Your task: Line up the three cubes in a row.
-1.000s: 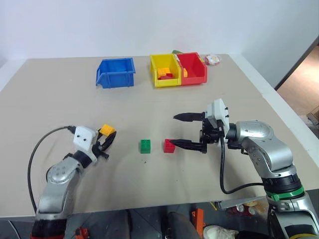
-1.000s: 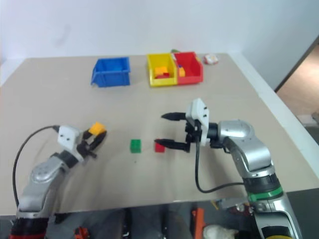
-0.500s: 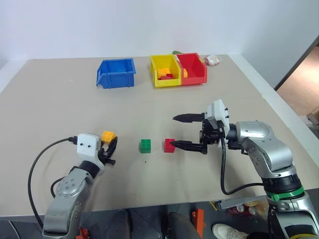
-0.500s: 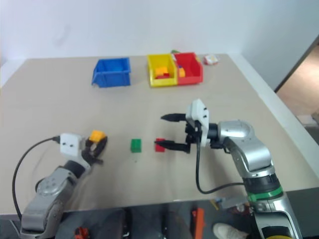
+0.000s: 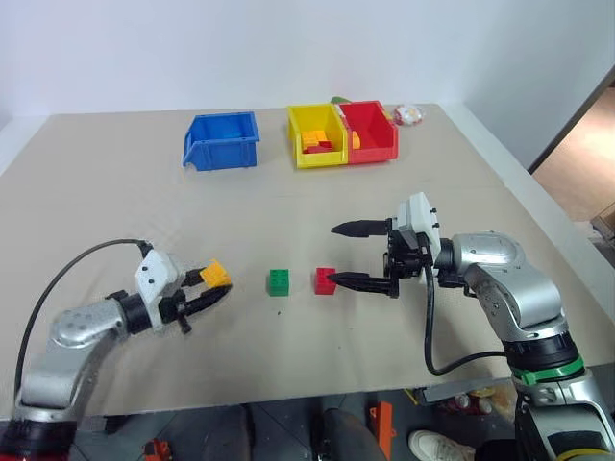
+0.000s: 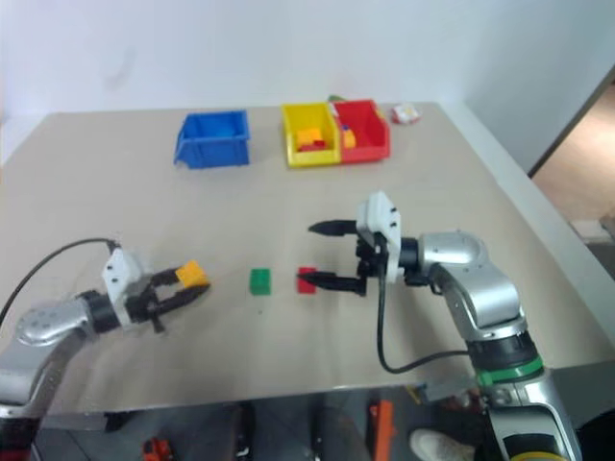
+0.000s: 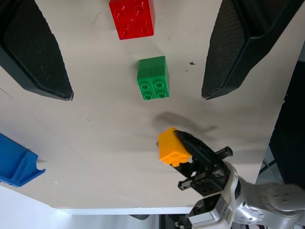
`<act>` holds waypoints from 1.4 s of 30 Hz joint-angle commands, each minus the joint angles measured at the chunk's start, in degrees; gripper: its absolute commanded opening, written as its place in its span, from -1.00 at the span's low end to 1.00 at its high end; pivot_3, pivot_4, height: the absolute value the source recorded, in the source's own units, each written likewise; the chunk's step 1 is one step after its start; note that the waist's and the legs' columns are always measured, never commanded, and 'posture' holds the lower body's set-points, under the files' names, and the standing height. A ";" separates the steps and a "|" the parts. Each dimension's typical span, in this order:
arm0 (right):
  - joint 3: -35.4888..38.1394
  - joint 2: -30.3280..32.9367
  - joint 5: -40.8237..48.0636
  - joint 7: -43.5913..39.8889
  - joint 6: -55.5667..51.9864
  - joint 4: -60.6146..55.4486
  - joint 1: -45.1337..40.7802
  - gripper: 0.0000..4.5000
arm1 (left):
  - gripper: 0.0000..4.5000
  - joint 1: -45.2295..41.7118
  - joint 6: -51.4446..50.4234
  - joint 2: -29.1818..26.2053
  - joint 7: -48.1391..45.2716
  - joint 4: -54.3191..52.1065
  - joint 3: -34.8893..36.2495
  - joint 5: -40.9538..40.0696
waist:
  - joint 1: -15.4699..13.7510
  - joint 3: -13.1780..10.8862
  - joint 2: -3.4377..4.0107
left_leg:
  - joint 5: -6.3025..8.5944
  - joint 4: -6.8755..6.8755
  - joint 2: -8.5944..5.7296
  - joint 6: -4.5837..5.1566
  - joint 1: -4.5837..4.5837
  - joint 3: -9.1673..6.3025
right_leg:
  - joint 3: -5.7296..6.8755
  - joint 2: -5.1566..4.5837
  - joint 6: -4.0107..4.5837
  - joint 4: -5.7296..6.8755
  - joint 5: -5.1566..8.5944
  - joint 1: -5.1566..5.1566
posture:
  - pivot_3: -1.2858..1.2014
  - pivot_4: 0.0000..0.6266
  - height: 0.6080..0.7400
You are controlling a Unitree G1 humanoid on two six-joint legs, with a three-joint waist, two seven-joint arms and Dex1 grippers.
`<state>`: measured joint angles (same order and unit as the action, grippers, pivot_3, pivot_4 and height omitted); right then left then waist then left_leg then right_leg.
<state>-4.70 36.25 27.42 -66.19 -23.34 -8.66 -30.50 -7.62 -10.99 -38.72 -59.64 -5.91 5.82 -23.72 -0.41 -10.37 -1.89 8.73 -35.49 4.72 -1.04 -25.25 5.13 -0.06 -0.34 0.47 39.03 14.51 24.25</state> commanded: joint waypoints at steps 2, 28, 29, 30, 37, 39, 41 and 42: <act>0.55 0.17 0.13 -0.85 1.28 -0.74 -1.28 1.00 | -0.40 -8.31 4.97 -0.60 -9.59 10.34 -3.13 0.48 | -0.13 0.00 0.00 | -0.01 -0.06 0.03 0.00 -0.10 0.03 | 0.12 -0.02 0.01 -0.01 0.00 0.04 | 0.03 -0.52 1.00; 1.41 2.36 0.64 -1.34 -0.19 -2.52 0.20 1.00 | -0.40 -23.34 20.64 1.34 -26.05 33.01 -11.47 8.26 | 0.16 0.00 0.00 | 0.05 -0.09 0.11 0.03 -0.14 0.05 | 0.06 0.16 -0.33 0.05 -0.06 0.06 | 0.03 -0.52 1.00; 1.46 2.45 0.65 -1.38 -0.19 -2.48 0.21 1.00 | -0.40 -23.48 20.80 1.30 -26.15 33.24 -11.61 8.42 | 0.15 0.00 0.00 | 0.05 -0.09 0.10 0.03 -0.14 0.05 | 0.06 0.15 -0.33 0.05 -0.06 0.06 | 0.03 -0.52 1.00; 1.51 2.53 0.65 -1.34 -0.26 -2.54 0.25 1.00 | -0.40 -23.76 21.21 1.22 -26.25 34.06 -11.58 8.60 | 0.16 0.00 0.00 | 0.05 -0.10 0.10 0.03 -0.14 0.05 | 0.06 0.15 -0.33 0.05 -0.06 0.06 | 0.03 -0.52 1.00; 1.64 2.78 0.86 -1.01 -0.89 -2.99 0.29 1.00 | -0.40 -24.31 22.74 2.18 -26.38 36.33 -12.40 9.85 | 0.15 0.00 0.00 | 0.05 -0.10 0.11 0.03 -0.14 0.05 | 0.07 0.16 -0.33 0.07 -0.07 0.06 | 0.03 -0.52 1.00; 1.66 2.82 0.83 -0.97 -1.00 -3.05 0.31 1.00 | -0.40 -24.55 22.95 2.62 -26.17 36.85 -12.51 10.14 | 0.14 0.00 0.00 | 0.05 -0.13 0.10 0.03 -0.14 0.05 | 0.07 0.15 -0.34 0.08 -0.07 0.05 | 0.03 -0.52 1.00; 1.66 2.84 0.80 -0.91 -1.14 -3.12 0.33 1.00 | -0.40 -24.95 22.85 2.79 -26.88 37.54 -12.96 10.51 | 0.13 0.00 0.00 | 0.05 -0.17 0.09 0.03 -0.14 0.05 | 0.07 0.14 -0.36 0.08 -0.08 0.02 | 0.03 -0.52 1.00; 1.68 2.87 0.84 -0.91 -1.23 -3.18 0.36 1.00 | -0.40 -25.06 22.80 2.82 -26.95 37.80 -13.18 10.79 | 0.11 0.00 0.00 | 0.05 -0.20 0.09 0.03 -0.14 0.05 | 0.07 0.14 -0.37 0.08 -0.10 0.02 | 0.03 -0.52 1.00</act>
<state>-4.59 38.43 27.31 -67.23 -24.68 -9.68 -29.94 -32.18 11.22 -36.19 -85.63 31.12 -6.75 -13.85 -0.29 -10.36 -1.90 8.78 -35.71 4.80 -1.02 -25.39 5.17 0.01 -0.21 0.09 39.11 14.41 24.25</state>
